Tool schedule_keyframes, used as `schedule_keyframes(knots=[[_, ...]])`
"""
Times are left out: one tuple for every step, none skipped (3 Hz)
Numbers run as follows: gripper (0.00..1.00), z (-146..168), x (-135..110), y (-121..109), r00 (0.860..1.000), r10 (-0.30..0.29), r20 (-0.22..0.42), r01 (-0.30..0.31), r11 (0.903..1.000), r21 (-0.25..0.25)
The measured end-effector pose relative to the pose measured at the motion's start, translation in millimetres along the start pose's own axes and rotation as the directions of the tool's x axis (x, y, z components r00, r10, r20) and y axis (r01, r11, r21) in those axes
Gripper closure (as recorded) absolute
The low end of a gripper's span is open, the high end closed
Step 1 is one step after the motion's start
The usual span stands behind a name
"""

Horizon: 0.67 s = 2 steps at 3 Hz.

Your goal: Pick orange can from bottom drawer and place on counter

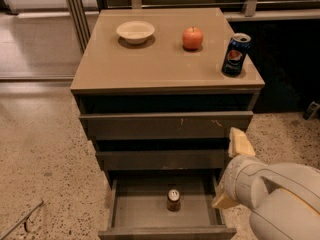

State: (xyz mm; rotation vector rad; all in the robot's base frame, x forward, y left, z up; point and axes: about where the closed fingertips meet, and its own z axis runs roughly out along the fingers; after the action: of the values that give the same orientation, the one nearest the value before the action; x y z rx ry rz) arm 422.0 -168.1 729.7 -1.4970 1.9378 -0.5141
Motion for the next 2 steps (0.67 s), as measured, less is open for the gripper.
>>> schedule_keyframes(knots=[[0.00, -45.8, 4.7, -51.5, 0.999, -0.001, 0.041, -0.007, 0.9798, 0.200], [0.00, -43.4, 23.3, -79.8, 0.989, 0.094, 0.114, -0.120, 0.9619, 0.246]])
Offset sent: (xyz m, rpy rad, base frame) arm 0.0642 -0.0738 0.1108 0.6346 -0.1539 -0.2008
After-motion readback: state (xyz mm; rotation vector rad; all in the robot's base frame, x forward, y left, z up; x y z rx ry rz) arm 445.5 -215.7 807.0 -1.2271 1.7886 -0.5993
